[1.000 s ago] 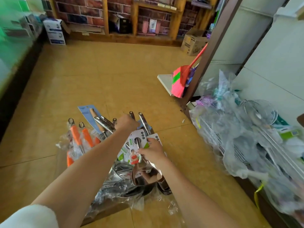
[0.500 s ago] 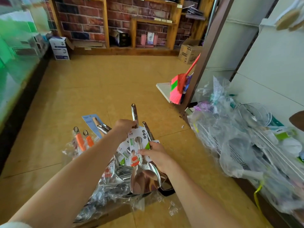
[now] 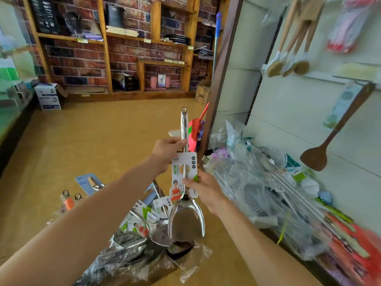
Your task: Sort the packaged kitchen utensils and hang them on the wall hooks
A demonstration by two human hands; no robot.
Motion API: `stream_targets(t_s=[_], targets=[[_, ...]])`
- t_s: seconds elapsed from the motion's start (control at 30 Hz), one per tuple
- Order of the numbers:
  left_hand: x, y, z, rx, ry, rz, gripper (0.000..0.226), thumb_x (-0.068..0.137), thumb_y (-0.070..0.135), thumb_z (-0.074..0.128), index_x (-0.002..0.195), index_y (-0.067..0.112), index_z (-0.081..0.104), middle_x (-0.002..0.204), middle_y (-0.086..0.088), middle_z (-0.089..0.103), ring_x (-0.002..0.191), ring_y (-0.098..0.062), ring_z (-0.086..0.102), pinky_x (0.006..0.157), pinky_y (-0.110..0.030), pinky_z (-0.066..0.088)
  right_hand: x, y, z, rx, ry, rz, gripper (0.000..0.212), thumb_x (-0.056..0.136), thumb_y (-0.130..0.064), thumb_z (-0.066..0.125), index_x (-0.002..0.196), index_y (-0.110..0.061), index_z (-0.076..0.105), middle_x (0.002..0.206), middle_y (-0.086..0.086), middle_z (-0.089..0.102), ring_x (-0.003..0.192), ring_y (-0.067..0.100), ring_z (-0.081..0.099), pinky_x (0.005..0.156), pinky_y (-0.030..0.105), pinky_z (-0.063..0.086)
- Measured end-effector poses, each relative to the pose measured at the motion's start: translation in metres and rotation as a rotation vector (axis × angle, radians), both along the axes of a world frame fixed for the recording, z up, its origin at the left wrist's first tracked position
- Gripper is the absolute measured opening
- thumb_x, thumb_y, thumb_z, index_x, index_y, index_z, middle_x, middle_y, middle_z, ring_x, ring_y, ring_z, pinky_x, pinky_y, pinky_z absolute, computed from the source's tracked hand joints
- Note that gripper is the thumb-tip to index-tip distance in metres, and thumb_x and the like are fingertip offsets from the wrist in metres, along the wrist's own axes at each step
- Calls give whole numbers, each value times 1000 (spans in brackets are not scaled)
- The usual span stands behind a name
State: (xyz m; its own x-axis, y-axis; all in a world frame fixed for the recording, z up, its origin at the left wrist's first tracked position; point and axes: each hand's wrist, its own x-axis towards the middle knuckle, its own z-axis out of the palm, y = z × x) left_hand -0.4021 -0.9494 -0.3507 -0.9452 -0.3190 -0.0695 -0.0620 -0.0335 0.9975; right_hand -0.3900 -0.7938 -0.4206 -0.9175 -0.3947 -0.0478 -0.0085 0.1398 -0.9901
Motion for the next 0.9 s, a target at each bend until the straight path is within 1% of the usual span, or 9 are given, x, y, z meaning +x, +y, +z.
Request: stream_targets(t_s=[0.13, 0.2, 0.27, 0.33, 0.4, 0.5, 0.67, 0.8, 0.9], targets=[[5, 47, 39, 1, 109, -76, 10, 90, 21, 68, 93, 11, 69, 83, -2, 64, 71, -17, 58, 58, -27, 50, 3, 45, 37, 7, 97, -53, 21, 91, -10, 68, 111, -14, 67, 103, -3, 75, 93, 8, 71, 75, 17, 53], [8, 69, 58, -4, 141, -101, 15, 91, 21, 68, 99, 8, 70, 82, -2, 65, 68, -14, 61, 55, -25, 51, 7, 67, 56, 11, 137, -78, 16, 91, -8, 68, 105, -15, 67, 94, -7, 74, 83, -1, 70, 69, 12, 51], [11, 92, 77, -2, 185, -122, 12, 91, 17, 68, 98, 8, 69, 78, -1, 65, 56, -8, 61, 49, -20, 49, 10, 87, 73, 2, 179, -112, 15, 91, -8, 68, 102, -17, 66, 89, -11, 72, 76, -7, 68, 66, 9, 50], [12, 115, 93, -4, 224, -130, 6, 91, 15, 68, 94, 9, 68, 74, 0, 65, 49, -3, 59, 45, -17, 47, 11, 105, 88, -29, 213, -163, 14, 90, -12, 69, 102, -17, 68, 94, -7, 75, 82, -1, 70, 72, 14, 54], [14, 138, 106, -14, 243, -155, 4, 90, 16, 69, 90, 12, 69, 79, -4, 67, 55, -8, 61, 43, -19, 47, 12, 123, 104, -81, 230, -216, 15, 89, -14, 70, 104, -15, 69, 97, -2, 76, 84, 6, 72, 69, 18, 54], [14, 171, 122, -17, 249, -209, 15, 90, 19, 69, 100, 9, 69, 88, -9, 66, 65, -18, 61, 41, -21, 45, 16, 153, 123, -121, 248, -261, 18, 89, -13, 70, 107, -12, 69, 97, 2, 76, 85, 12, 73, 67, 21, 53], [17, 235, 146, 15, 280, -312, 16, 90, 18, 68, 102, 7, 68, 91, -10, 69, 68, -20, 66, 59, -31, 58, 29, 215, 143, -132, 297, -356, 17, 88, -14, 71, 106, -13, 70, 93, -2, 76, 82, 10, 73, 66, 21, 54], [24, 301, 162, 65, 312, -427, 12, 92, 13, 65, 101, 5, 66, 89, -8, 71, 68, -18, 69, 54, -27, 57, 45, 277, 156, -125, 348, -460, 17, 88, -15, 72, 105, -13, 70, 96, -2, 76, 86, 11, 72, 67, 19, 55], [30, 354, 174, 76, 341, -521, 16, 90, 13, 67, 104, 5, 66, 95, -11, 72, 79, -25, 70, 61, -32, 59, 62, 328, 167, -114, 379, -545, 19, 89, -16, 71, 108, -13, 69, 98, -2, 75, 84, 8, 72, 61, 12, 51]])
